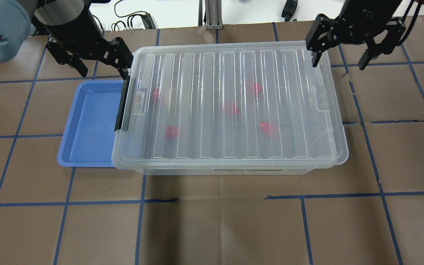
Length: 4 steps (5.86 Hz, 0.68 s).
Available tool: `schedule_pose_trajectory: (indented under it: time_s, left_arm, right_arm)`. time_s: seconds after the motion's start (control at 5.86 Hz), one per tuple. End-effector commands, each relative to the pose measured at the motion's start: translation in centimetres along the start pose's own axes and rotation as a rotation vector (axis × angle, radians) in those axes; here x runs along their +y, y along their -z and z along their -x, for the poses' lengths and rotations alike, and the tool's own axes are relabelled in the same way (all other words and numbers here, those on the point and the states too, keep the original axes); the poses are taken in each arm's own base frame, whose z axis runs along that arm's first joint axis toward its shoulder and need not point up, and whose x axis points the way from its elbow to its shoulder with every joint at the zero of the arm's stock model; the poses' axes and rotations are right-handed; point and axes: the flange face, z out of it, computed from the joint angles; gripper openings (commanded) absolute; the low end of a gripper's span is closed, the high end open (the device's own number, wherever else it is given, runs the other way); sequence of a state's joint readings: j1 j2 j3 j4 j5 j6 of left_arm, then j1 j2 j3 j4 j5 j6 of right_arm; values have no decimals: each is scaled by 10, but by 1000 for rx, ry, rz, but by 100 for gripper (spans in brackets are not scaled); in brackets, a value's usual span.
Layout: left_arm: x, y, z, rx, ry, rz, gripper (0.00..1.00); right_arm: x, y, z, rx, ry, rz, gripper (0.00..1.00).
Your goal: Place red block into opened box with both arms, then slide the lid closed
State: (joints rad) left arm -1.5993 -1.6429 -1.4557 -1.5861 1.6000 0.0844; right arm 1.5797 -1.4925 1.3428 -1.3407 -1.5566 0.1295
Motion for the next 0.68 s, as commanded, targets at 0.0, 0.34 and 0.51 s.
schedule_pose_trajectory:
  time_s: [0.0,0.34,0.51]
  left_arm:
    - [0,0,0,0,1,0,98]
    - [0,0,0,0,-1,0,98]
    - [0,0,0,0,-1,0,98]
  right_arm:
    - [6,-9,16,8,14,17,100]
    - [14,-15,15,8,10,28,100]
    - [20,-16,14,6,1,18,100]
